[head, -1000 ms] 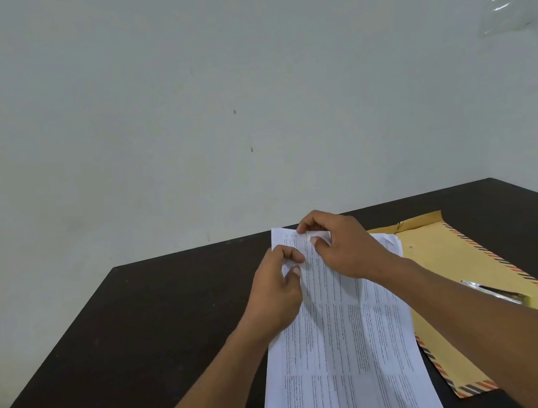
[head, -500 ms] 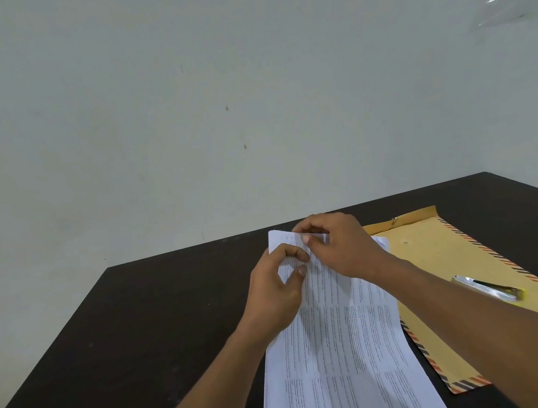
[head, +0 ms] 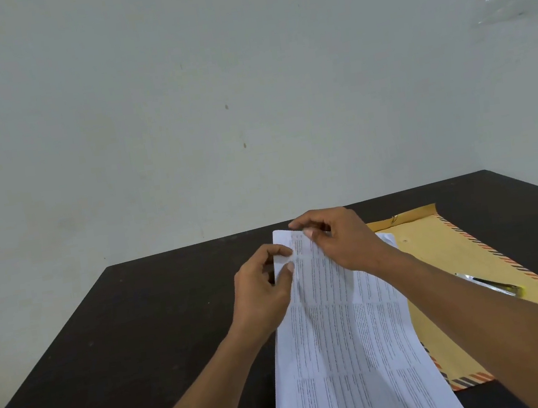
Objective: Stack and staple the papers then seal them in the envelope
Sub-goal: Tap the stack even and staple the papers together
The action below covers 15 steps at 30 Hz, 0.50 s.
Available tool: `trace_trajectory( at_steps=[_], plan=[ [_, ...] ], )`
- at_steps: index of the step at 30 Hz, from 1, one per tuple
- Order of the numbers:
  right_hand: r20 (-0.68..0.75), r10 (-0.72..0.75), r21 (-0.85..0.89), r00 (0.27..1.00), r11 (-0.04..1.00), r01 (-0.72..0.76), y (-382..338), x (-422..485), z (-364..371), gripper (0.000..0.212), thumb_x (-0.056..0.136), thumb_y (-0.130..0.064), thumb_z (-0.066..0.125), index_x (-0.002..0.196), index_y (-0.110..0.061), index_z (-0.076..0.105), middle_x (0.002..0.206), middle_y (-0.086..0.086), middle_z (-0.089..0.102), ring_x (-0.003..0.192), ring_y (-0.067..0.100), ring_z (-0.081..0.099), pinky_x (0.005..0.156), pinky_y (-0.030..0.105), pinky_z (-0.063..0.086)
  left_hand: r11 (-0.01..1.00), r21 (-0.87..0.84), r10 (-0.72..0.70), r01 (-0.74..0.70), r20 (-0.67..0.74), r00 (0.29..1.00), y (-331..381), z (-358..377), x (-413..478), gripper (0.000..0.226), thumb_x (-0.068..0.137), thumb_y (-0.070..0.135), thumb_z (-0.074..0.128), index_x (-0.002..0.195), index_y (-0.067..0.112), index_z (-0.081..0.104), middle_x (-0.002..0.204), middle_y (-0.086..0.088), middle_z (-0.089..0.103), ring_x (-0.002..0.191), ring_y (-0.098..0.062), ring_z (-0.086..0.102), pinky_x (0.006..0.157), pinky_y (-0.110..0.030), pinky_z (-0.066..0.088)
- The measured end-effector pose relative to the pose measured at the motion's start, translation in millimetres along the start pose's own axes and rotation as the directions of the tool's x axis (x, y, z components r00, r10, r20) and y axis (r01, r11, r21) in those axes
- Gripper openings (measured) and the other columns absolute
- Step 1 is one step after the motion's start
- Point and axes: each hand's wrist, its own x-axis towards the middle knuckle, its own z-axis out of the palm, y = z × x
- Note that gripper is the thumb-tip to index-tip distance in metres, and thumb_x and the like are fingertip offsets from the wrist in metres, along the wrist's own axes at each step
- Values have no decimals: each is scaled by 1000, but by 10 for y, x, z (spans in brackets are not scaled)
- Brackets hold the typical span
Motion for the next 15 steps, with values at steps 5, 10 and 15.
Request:
trace_trajectory(
  at_steps=[5,10,15],
  plan=[
    [-10,25,-4,1000,1000,-25,-10,-4,24,23,98,-14,56,112,-22,72,107,-13,68,98,2,60,75,8,43,999,-31,-18,16,-94,995,84,-22,-13,26,89,16,74,109,29,64,109,8,69,85,-4,72,65,-19,59],
    [-26,42,-11,999,999,-43,-34,6,30,22,99,-16,56,112,-24,72,103,-16,66,90,-9,57,70,2,42,995,-100,-23,6,-168,986,114,23,-49,49,92,15,71,135,32,55,108,14,71,79,-2,72,66,-17,58],
    [-11,54,-14,999,998,-54,-20,-10,35,22,97,-16,58,111,-25,72,100,-17,67,93,-5,59,76,9,42,995,-100,-28,14,-144,989,74,70,-34,42,94,14,68,134,25,62,110,10,73,90,-5,73,76,-25,62]
  ],
)
